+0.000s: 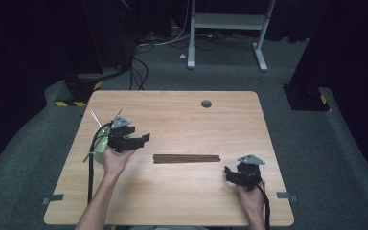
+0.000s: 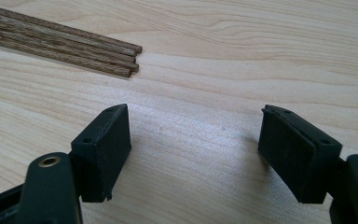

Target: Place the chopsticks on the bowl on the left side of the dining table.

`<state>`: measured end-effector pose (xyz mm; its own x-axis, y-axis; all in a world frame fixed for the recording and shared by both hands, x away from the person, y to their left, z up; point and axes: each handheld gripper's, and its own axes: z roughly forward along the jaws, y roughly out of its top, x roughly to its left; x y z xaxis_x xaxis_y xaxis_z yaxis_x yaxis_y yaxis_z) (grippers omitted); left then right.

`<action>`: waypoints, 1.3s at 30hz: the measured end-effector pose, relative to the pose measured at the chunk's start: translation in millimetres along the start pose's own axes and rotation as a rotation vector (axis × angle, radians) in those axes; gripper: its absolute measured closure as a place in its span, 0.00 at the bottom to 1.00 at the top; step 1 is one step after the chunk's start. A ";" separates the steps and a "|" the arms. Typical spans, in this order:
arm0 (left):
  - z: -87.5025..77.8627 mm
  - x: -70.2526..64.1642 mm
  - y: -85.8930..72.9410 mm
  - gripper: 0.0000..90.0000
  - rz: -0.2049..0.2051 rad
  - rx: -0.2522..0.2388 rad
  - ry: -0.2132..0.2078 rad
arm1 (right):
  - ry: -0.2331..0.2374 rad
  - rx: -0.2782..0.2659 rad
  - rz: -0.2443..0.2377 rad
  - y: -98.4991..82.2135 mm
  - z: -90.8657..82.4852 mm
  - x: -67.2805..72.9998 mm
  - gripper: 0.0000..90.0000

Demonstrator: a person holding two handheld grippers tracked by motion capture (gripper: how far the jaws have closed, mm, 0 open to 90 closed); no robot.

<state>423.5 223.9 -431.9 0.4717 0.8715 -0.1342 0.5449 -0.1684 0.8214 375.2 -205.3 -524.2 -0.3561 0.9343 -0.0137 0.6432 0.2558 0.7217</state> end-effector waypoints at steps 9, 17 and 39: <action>10.1 -12.8 1.5 0.28 0.008 0.001 -0.040 | 0.000 0.000 0.000 0.0 0.0 0.0 0.27; 26.4 -27.3 -0.2 0.28 0.031 0.043 -0.077 | 0.000 0.000 0.000 0.0 0.0 0.0 0.27; 59.1 -67.2 -1.5 0.27 0.095 0.097 -0.159 | 0.000 0.000 0.000 0.0 0.0 0.0 0.27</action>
<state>432.0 138.3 -456.8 0.6233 0.7673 -0.1506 0.5535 -0.2969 0.7781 375.2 -205.3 -524.2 -0.3563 0.9343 -0.0140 0.6430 0.2560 0.7218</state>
